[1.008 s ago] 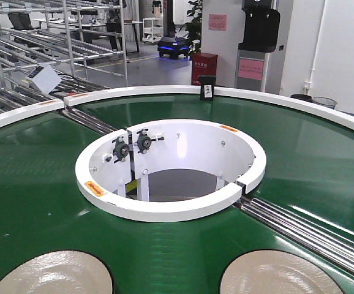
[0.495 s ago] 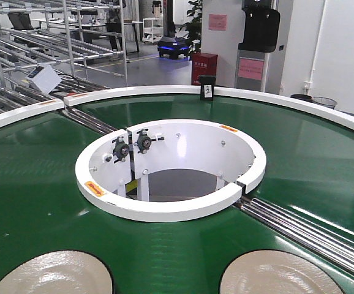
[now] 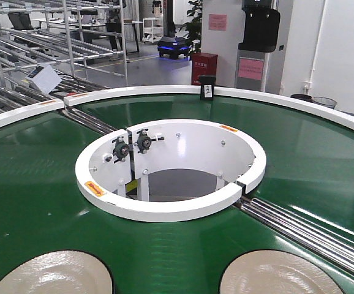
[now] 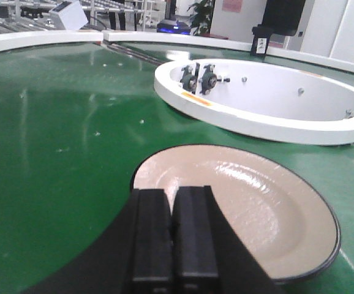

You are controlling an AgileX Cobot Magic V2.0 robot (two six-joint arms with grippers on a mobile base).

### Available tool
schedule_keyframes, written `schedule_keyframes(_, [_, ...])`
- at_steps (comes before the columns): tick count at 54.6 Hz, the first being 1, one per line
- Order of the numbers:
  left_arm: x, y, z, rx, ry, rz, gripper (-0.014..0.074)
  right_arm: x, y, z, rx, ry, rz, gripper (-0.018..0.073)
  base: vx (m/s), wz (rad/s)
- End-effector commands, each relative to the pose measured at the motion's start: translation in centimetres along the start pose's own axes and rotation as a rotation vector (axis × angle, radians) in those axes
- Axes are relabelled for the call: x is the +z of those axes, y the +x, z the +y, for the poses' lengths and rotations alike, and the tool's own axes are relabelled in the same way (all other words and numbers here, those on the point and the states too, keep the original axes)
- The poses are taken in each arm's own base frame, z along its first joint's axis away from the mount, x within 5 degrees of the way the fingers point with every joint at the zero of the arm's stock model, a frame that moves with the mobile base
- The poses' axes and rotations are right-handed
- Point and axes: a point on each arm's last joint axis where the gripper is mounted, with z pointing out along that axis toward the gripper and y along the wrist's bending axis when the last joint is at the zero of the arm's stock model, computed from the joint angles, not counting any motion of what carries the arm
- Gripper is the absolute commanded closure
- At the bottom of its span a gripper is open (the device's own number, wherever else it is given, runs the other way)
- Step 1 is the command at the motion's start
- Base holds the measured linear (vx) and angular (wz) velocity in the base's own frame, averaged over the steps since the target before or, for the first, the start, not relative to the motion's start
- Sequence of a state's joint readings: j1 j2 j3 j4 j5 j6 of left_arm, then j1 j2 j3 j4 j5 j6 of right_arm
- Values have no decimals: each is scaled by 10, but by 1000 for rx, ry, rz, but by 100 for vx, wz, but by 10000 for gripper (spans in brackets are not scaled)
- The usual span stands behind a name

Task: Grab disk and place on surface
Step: 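Lower both grippers toward the two cream plates on the green conveyor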

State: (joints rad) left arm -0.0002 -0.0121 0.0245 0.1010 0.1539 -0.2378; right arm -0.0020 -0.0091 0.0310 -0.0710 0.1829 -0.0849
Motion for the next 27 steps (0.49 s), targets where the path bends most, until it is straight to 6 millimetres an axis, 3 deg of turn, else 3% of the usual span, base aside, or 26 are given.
schedule_keyframes(1, [-4,-21,-4,-15,40,-174,556,-1,-10,-1,-5,11,-130,567,0,0])
schedule_keyframes(6, [-5,-25,-5,-15,54,-227,556,-2,-14,-1,-5,15,-176,567,0,0])
schedule_keyframes(12, [-11,-44,-9,-38,100,-406,556,-7,-32,-3,1,31,-373,567,0,0])
schedule_keyframes(18, [-27,-79,-15,-40,147,-621,556,-18,-61,-7,20,42,-515,567,0,0])
schedule_keyframes(27, [-57,-135,-21,18,127,-694,556,-37,-115,-17,16,56,-476,567,0,0])
